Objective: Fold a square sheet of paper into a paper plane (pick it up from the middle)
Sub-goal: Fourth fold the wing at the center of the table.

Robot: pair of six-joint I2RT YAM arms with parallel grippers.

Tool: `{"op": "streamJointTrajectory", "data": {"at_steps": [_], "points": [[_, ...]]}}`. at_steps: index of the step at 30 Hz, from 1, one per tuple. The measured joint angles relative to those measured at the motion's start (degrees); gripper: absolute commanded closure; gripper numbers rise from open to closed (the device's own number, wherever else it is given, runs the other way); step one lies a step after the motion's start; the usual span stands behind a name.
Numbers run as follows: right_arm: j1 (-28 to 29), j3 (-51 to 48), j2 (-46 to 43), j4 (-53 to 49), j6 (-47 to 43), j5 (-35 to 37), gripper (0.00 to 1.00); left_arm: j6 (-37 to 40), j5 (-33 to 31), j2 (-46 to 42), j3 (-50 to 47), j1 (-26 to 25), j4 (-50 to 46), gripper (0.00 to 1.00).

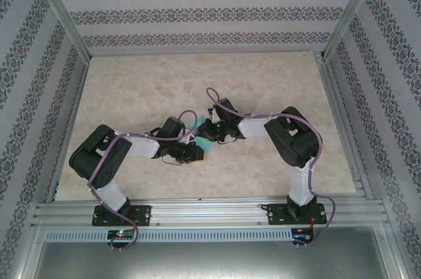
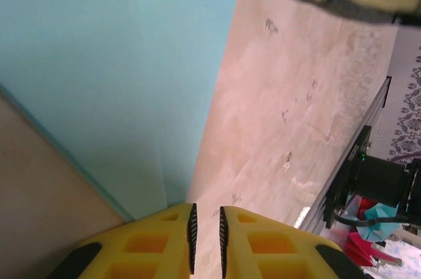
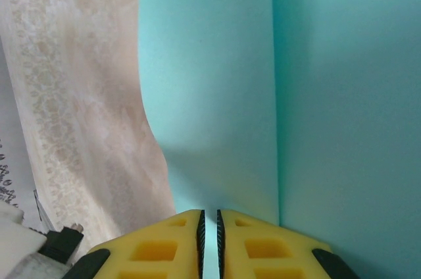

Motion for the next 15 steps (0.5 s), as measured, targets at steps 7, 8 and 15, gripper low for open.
{"op": "streamJointTrajectory", "data": {"at_steps": [7,8,15], "points": [[0.0,0.0,0.0,0.0,0.0,0.0,0.83,0.9,1.6,-1.4,-0.8,-0.2,-4.2,0.81],[0.0,0.0,0.0,0.0,0.0,0.0,0.83,1.0,1.6,-1.9,-0.9,-0.4,-5.3,0.82],[0.5,-2.7,-0.7,4.8,3.8,1.2,0.83,0.8,-4.9,-13.6,-2.4,-1.1,-15.1,0.84]]}}
